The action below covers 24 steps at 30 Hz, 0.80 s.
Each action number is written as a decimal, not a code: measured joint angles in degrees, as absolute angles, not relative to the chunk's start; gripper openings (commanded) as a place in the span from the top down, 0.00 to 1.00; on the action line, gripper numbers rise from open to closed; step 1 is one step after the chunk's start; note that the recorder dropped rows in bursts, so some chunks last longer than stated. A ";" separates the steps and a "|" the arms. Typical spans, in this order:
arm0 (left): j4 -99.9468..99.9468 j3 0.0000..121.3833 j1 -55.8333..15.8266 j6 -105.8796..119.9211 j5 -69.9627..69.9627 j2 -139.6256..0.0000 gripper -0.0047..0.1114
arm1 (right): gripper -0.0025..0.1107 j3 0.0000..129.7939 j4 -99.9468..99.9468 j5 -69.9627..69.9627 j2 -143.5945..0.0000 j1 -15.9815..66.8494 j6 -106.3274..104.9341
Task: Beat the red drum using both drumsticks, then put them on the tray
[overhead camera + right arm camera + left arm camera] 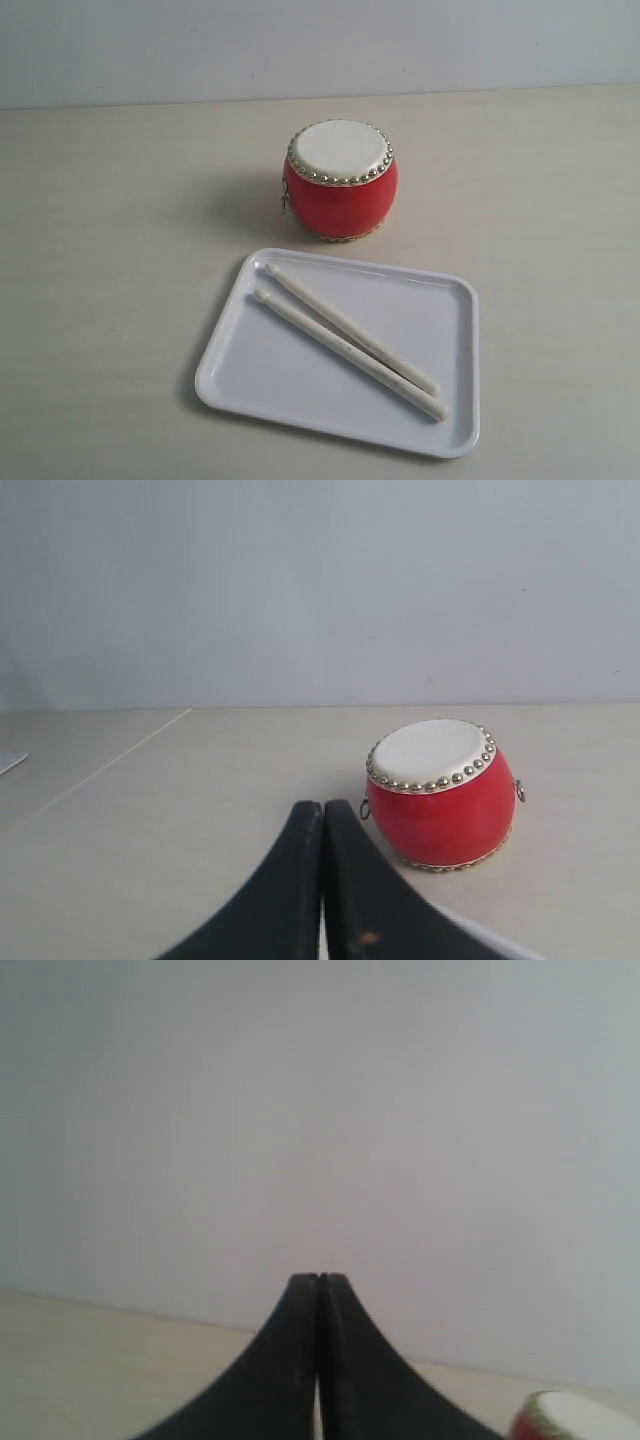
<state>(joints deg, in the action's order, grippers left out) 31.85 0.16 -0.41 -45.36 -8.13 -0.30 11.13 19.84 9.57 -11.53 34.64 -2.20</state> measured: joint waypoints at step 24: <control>10.00 0.16 -0.22 -15.83 1.54 -0.30 0.96 | 0.98 11.13 19.97 9.54 -11.53 34.64 -2.20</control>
<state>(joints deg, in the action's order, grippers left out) 10.00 0.16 -0.22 -15.83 1.54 -0.30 11.13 19.97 9.54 -11.53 34.64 -2.20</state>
